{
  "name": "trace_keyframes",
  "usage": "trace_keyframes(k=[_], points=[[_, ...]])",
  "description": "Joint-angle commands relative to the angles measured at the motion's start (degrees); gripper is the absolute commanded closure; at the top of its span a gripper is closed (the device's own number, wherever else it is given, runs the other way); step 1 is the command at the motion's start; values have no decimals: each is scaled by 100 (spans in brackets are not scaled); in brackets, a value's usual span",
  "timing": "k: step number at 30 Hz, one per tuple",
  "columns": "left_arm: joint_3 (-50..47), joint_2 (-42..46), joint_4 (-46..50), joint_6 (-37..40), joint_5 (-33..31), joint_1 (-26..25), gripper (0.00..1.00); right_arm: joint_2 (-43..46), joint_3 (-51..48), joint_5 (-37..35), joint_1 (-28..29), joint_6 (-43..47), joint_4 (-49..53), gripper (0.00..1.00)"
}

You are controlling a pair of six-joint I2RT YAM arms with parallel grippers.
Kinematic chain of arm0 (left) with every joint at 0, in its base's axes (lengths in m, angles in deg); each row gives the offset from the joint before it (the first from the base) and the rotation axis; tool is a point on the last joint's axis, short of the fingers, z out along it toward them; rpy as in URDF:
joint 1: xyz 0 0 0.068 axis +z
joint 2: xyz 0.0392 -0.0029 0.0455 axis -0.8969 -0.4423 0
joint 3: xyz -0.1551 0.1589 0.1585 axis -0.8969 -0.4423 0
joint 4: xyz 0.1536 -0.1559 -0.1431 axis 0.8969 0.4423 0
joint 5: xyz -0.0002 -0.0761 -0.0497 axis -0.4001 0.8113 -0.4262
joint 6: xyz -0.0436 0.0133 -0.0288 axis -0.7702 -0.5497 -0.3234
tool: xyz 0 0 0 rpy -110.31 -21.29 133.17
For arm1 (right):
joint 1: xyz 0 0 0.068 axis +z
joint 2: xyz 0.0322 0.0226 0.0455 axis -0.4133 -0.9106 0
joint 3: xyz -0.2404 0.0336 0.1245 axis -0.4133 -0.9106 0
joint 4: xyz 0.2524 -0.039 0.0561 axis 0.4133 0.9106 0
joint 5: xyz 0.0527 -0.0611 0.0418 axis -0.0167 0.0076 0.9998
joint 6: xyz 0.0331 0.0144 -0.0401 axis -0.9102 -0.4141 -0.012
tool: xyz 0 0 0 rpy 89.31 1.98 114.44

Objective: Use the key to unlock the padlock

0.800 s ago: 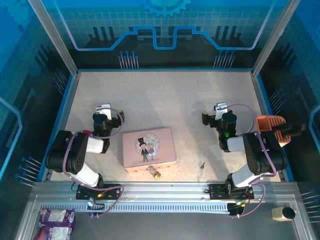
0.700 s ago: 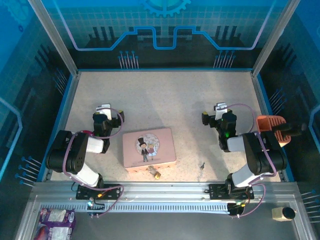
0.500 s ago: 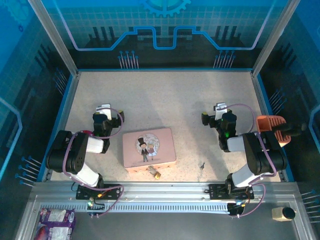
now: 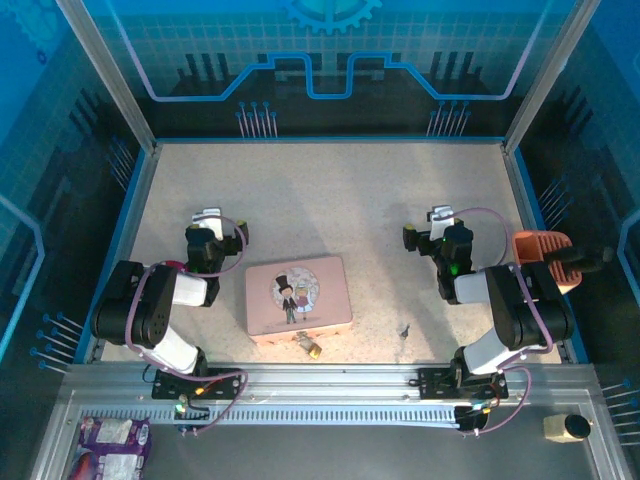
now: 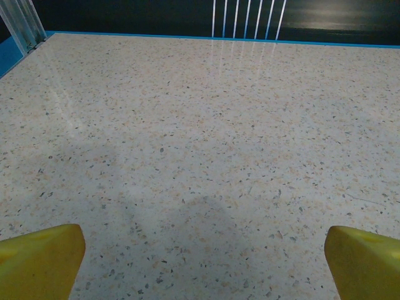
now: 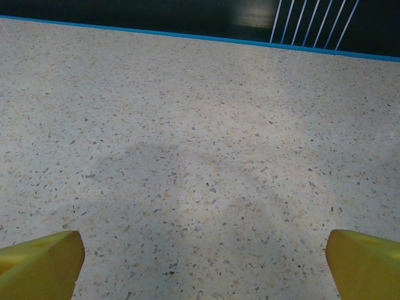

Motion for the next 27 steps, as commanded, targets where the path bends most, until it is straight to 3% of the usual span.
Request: trace_keyframes(k=[1,8,12,15,19,22,27], points=[[106,101,53,-34,119,46,1,79,98,37,-92,58,-9,0],[72,201,56,-12,87,31,1,84,97,90,-60,129,-26,0],[260,1103,1118,162,-286,-206,1,502,79,237,65,343,246,0],[568,1968,2154,116,-385,-379,1,1089,268,135,183,413,1123,0],[1136,3034,3634,-748,-134,-420,1,1977,885,71,328,75,2937,0],[1868,3570,5013,-1431,167,-420,1,2578,1640,111,343,-746,4646,0],[2744,4167,7034,-2911,-160,-402,1,3230,2308,134,58,-2451,6521,0]])
